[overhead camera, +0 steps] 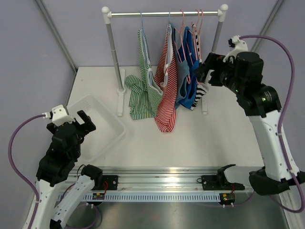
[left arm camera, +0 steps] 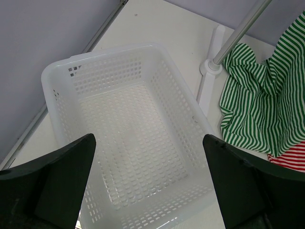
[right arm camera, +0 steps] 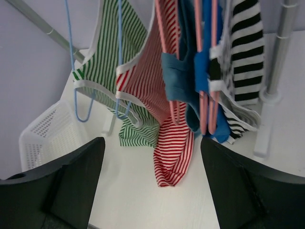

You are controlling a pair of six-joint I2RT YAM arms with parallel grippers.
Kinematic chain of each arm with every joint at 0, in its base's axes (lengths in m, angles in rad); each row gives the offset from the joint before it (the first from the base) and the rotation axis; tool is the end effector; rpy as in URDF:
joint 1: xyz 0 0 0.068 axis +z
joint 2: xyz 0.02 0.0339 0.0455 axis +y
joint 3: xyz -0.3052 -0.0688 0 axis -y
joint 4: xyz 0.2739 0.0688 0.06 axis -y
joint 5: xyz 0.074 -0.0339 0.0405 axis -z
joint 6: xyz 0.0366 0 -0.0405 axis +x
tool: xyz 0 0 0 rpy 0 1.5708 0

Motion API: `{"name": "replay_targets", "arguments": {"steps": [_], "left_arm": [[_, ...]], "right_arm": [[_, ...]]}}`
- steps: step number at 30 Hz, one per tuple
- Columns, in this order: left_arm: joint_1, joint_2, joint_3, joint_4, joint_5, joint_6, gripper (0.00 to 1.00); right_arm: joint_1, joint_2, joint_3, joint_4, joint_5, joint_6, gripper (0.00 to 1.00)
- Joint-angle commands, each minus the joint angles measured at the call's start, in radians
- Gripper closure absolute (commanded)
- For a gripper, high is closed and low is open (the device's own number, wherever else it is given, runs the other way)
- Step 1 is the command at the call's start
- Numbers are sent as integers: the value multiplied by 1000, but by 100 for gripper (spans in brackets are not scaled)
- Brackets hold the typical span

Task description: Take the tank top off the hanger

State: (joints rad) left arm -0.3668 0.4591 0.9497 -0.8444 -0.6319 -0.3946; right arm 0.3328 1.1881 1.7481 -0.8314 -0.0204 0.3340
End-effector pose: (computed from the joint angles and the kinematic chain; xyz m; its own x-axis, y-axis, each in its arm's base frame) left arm 0.0608 -0.0002 0.3948 -0.2110 -0.2513 -0.9446 -0.3347 0.9266 -0.1717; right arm 0.2008 0.0702 0.5633 -0.3525 0.2249 -0.9084 -0.2431 0.9154 0.3210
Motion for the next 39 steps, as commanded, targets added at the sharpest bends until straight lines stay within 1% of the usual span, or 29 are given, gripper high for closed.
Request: {"name": "replay_targets", "arguments": {"steps": [1, 3, 4, 6, 7, 8, 9, 10, 12, 13, 16, 18, 21, 27, 31, 32, 35, 37, 38, 39], "left_arm": [[-3, -19, -31, 79, 7, -12, 1], [-3, -14, -31, 77, 8, -13, 1], [-3, -7, -31, 76, 8, -15, 1], [-3, -4, -32, 77, 15, -13, 1], [-3, 1, -37, 80, 17, -13, 1], [-3, 1, -37, 82, 24, -15, 1], [-3, 4, -40, 87, 31, -12, 1], [-3, 6, -42, 87, 46, -9, 1], [-3, 15, -42, 87, 52, -7, 1], [-3, 15, -43, 85, 54, -10, 1], [-3, 13, -45, 80, 52, -12, 1], [-3, 9, -46, 83, 51, -12, 1], [-3, 12, -49, 88, 57, -9, 1], [-3, 30, -49, 93, 75, -4, 1], [-3, 30, -51, 93, 80, -3, 1], [-3, 27, -51, 96, 81, -3, 1], [-3, 26, -54, 97, 89, 2, 1], [-3, 27, -52, 100, 98, 3, 1], [-3, 27, -54, 100, 103, 5, 1], [-3, 29, -54, 105, 104, 5, 1]], "right_arm": [[78, 123, 126, 75, -46, 10, 11], [127, 183, 180, 90, -7, -1, 11], [174, 258, 259, 80, 11, -18, 12], [207, 335, 347, 49, 77, -35, 12], [227, 411, 440, 37, 91, -49, 13], [253, 447, 486, 28, 105, -56, 13], [267, 518, 532, 11, 143, -64, 13], [276, 553, 623, -1, 157, -78, 13], [302, 628, 721, -35, 181, -95, 15], [310, 703, 820, -47, 192, -113, 16], [319, 812, 941, -60, 197, -139, 20], [324, 834, 936, -13, 189, -145, 27], [330, 863, 918, 43, 166, -159, 28], [342, 978, 993, 75, 138, -178, 30], [353, 1001, 953, 135, 203, -219, 38], [353, 1005, 950, 147, 227, -227, 41], [353, 1039, 978, 164, 255, -250, 48], [353, 1047, 984, 181, 281, -263, 51], [353, 1047, 981, 189, 298, -265, 56], [354, 1047, 981, 201, 306, -265, 59]]}}
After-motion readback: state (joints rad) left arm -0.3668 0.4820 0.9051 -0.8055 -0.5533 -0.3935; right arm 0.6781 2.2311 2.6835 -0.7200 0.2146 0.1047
